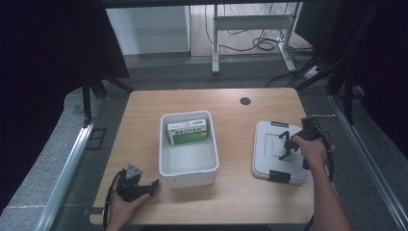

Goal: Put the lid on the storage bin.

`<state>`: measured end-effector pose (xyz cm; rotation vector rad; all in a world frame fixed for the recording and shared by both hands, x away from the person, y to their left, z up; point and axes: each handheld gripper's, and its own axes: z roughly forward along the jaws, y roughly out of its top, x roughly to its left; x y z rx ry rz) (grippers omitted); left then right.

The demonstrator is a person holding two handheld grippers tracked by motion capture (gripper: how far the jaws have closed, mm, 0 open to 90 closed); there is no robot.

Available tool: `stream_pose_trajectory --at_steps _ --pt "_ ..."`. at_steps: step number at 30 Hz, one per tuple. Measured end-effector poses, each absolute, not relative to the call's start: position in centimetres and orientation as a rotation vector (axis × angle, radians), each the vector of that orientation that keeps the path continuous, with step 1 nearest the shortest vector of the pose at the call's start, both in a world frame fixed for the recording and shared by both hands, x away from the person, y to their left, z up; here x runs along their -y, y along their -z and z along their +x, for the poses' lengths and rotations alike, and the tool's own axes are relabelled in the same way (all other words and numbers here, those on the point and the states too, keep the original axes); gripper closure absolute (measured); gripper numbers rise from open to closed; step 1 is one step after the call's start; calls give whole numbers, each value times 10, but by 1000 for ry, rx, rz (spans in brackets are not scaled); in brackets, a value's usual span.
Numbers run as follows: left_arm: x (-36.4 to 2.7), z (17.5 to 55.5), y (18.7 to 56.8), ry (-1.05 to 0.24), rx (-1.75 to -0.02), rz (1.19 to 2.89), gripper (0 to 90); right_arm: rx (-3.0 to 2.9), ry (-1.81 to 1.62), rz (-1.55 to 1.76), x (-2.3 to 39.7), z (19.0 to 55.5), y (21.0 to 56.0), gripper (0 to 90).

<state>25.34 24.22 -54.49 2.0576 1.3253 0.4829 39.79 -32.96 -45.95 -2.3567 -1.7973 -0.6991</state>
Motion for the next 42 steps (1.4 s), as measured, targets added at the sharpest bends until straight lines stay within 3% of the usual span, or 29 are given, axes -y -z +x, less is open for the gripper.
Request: stream_pose_trajectory --at_steps 42 --pt "-242 253 545 -482 -1323 2059 127 1927 953 -2193 309 367 380 852"
